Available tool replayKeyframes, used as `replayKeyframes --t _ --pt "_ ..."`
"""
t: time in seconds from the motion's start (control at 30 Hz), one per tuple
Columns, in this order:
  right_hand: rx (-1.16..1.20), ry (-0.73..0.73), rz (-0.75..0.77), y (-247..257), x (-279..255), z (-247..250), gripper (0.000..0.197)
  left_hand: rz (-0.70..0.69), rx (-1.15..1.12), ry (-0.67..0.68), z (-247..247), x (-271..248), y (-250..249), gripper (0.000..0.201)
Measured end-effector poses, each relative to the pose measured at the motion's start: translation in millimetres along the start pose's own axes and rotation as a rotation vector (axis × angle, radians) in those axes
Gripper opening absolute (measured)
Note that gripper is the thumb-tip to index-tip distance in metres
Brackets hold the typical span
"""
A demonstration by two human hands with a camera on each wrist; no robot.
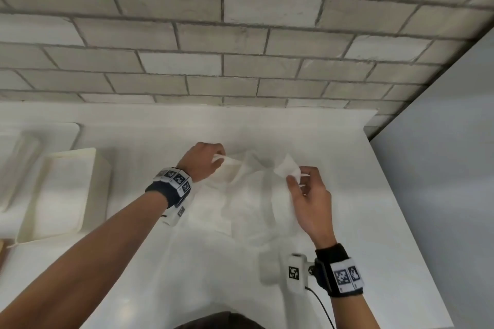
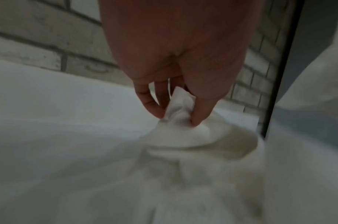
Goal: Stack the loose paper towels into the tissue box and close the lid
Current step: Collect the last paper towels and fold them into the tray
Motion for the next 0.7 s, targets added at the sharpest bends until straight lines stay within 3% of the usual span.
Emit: replayKeyframes --t 0.07,0.17,0.27,0.4,0.47,0.53,0.6,0.7 --pt "0.154 -0.002 0.031 16 -6 -2 0.008 -0.049 -0.11 -0.111 27 -20 -16 0.011" --pt "0.252 0.02 0.014 15 -3 -20 0.021 -0.12 -0.319 -0.203 59 -54 -40 0.013" --pt "0.154 0.072 -0.061 -8 4 -48 0.038 -0.106 -0.399 -0.259 79 -84 -52 0.021" --pt "-0.046 0.299 -0.142 -41 3 -88 0.059 -0.076 -0.412 -0.28 86 -107 -51 0.043" --pt "-0.189 0.304 -0.059 -34 -2 -87 0.055 -0.058 -0.416 -0.259 85 -113 -47 0.049" --pt "-0.253 0.166 0.084 -4 -7 -66 0.044 -0.046 -0.414 -0.212 83 -116 -46 0.054" --pt "-0.122 0.104 0.231 38 -17 -51 0.041 -0.072 -0.408 -0.159 82 -119 -55 0.057" --pt "0.196 0.27 0.309 87 -20 -66 0.041 -0.123 -0.431 -0.078 81 -119 -74 0.052"
Point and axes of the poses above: each hand's wrist, its own x-axis towards the middle knuckle, its own z-axis out of the back of the hand, y = z × x, the point moved 9 cm from there along x, towards the middle knuckle, and after that the axes turned 15 degrees about y, right-handed, at the moved point
